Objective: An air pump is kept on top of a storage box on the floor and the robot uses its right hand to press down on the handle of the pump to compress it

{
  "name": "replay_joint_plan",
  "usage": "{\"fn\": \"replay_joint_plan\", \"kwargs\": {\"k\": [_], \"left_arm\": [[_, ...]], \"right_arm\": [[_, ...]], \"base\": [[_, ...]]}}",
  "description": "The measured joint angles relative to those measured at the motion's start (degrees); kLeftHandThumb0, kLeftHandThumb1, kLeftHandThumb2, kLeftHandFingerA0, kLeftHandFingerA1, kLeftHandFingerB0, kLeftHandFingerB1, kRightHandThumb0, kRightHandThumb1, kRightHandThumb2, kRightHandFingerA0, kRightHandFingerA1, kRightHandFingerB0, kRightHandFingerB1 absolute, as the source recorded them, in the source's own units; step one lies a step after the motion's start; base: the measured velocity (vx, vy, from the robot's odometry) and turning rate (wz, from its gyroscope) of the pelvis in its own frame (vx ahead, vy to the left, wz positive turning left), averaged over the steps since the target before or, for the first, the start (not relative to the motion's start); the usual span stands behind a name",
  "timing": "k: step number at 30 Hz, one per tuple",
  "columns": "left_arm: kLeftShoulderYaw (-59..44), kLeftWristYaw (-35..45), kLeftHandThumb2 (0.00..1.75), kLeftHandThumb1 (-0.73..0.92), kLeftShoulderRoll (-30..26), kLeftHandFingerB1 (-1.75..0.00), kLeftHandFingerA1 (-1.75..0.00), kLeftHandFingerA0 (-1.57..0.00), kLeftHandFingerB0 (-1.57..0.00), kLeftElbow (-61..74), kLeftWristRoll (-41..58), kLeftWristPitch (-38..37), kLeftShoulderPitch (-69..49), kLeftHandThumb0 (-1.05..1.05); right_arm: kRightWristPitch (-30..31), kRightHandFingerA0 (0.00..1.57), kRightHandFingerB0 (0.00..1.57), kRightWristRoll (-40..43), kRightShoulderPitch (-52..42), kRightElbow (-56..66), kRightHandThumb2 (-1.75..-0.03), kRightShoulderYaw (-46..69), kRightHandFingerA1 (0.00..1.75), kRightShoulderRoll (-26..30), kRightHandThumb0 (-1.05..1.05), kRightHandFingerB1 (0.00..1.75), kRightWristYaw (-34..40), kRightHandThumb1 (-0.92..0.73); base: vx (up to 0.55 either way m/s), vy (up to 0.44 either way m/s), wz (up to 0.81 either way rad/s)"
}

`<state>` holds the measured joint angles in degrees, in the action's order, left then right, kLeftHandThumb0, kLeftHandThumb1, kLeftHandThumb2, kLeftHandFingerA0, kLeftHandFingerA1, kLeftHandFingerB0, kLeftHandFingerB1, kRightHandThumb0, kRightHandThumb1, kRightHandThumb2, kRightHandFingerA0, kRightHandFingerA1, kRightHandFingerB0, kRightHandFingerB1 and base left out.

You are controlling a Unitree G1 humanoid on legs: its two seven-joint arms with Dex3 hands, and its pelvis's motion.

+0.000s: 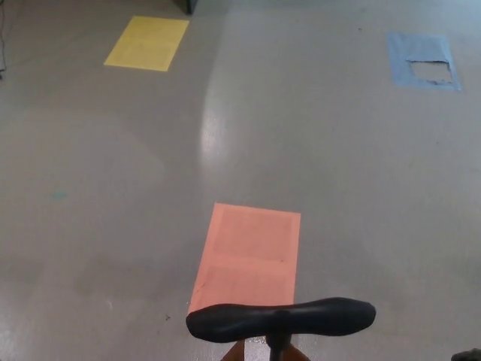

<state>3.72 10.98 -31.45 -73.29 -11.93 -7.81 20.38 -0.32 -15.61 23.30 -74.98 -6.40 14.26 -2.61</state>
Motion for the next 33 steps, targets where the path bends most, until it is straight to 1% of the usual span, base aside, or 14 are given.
{"fn": "replay_joint_plan", "kwargs": {"k": [1, 5, 6, 7, 8, 12, 13, 16, 21, 28, 29, 30, 31, 33], "left_arm": [[0.1, 0.3, 0.62, 0.7, 0.0, -0.35, -0.48, -0.28, -0.32, -0.6, -0.1, -0.3, 0.0, -0.76], [0.4, 0.9, 0.62, 0.7, 0.0, -0.35, -0.48, -0.28, -0.32, -1.6, -0.5, -1.0, 0.0, -0.76], [0.5, 1.0, 0.62, 0.7, 0.0, -0.35, -0.49, -0.3, -0.33, -1.7, -0.5, -1.0, 0.0, -0.76], [0.5, 1.1, 0.62, 0.7, 0.0, -0.35, -0.49, -0.3, -0.33, -1.8, -0.6, -1.0, 0.0, -0.76], [0.5, 1.1, 0.62, 0.7, 0.0, -0.35, -0.48, -0.3, -0.32, -1.8, -0.6, -1.0, 0.0, -0.76], [0.5, 1.2, 0.62, 0.7, 0.0, -0.34, -0.47, -0.28, -0.3, -1.8, -0.6, -1.0, 0.0, -0.77], [0.5, 1.2, 0.62, 0.71, 0.0, -0.33, -0.47, -0.26, -0.3, -1.8, -0.6, -1.0, 0.0, -0.77], [0.4, 1.2, 0.62, 0.7, 0.0, -0.34, -0.47, -0.25, -0.3, -1.8, -0.5, -0.9, 0.1, -0.77], [0.2, 1.2, 0.62, 0.71, 0.0, -0.33, -0.46, -0.28, -0.3, -1.8, -0.5, -0.9, 0.1, -0.78], [0.1, 1.2, 0.63, 0.72, 0.0, -0.34, -0.46, -0.27, -0.3, -1.7, -0.5, -0.9, 0.1, -0.78], [0.1, 1.2, 0.63, 0.72, 0.0, -0.33, -0.46, -0.26, -0.29, -1.7, -0.5, -0.9, 0.1, -0.78], [0.1, 1.2, 0.63, 0.72, 0.0, -0.33, -0.46, -0.26, -0.29, -1.7, -0.5, -0.9, 0.1, -0.78], [0.1, 1.2, 0.63, 0.72, 0.0, -0.34, -0.46, -0.27, -0.29, -1.7, -0.5, -0.9, 0.1, -0.78], [0.1, 1.2, 0.63, 0.72, 0.0, -0.34, -0.46, -0.27, -0.29, -1.7, -0.5, -0.9, 0.1, -0.79]], "right_arm": [[-0.1, 0.26, 0.24, 0.0, 0.0, -0.5, -0.67, 0.0, 0.34, 0.0, -0.62, 0.3, -0.1, -0.89], [-1.2, 0.36, 0.32, 0.2, -0.4, -1.1, -0.65, 1.3, 0.36, 0.0, -0.6, 0.33, 1.0, -0.84], [-1.8, 0.37, 0.26, 0.4, -0.5, -1.0, -1.02, 2.1, 0.54, 0.0, -0.56, 0.47, 1.9, -0.68], [-2.6, 0.37, 0.26, 0.5, -0.7, -1.0, -1.02, 3.0, 0.54, 0.0, -0.56, 0.47, 2.9, -0.68], [-3.0, 0.45, 0.38, 0.6, -0.7, -0.9, -0.64, 3.5, 0.39, 0.0, -0.55, 0.35, 3.4, -0.81], [-6.6, 0.61, 0.54, 2.4, -0.7, -0.1, -0.65, 8.8, 0.46, -0.4, -0.69, 0.39, 6.7, -0.83], [-7.1, 0.5, 0.45, 2.7, -0.7, 0.3, -0.85, 9.7, 0.67, -0.4, -0.88, 0.58, 7.1, -0.71], [-9.6, 0.54, 0.51, 3.9, -0.3, 2.1, -0.81, 13.0, 0.68, -0.5, -0.88, 0.57, 8.1, -0.7], [-13.6, 0.55, 0.51, 6.4, -0.3, 8.3, -0.67, 18.4, 0.45, -0.7, -0.72, 0.35, 8.6, -0.86], [-15.5, 0.51, 0.47, 7.8, -0.9, 22.2, -0.65, 22.2, 0.36, -0.7, -0.65, 0.34, 8.6, -0.8], [-15.5, 0.44, 0.31, 8.0, -1.0, 24.6, -1.05, 22.8, 0.53, -0.7, -0.7, 0.46, 8.6, -0.69], [-15.5, 0.44, 0.31, 8.1, -1.1, 25.8, -1.05, 23.0, 0.53, -0.7, -0.7, 0.46, 8.6, -0.69], [-15.4, 0.47, 0.46, 8.2, -1.2, 28.0, -0.65, 23.4, 0.35, -0.6, -0.69, 0.35, 8.6, -0.81], [-15.3, 0.45, 0.42, 8.4, -1.3, 31.9, -0.71, 24.2, 0.37, -0.6, -0.75, 0.37, 8.6, -0.73]], "base": [[0.0, 0.0, 0.0], [0.0, 0.0, 0.0], [0.0, 0.0, 0.0], [0.0, 0.0, 0.0], [0.0, 0.0, 0.0], [0.0, 0.0, 0.0], [0.0, 0.0, 0.0], [0.0, 0.0, 0.0], [0.0, 0.0, 0.0], [0.0, 0.0, 0.0], [0.0, 0.0, 0.0], [0.0, 0.0, 0.0], [0.0, 0.0, 0.0], [0.0, 0.0, 0.0]]}}
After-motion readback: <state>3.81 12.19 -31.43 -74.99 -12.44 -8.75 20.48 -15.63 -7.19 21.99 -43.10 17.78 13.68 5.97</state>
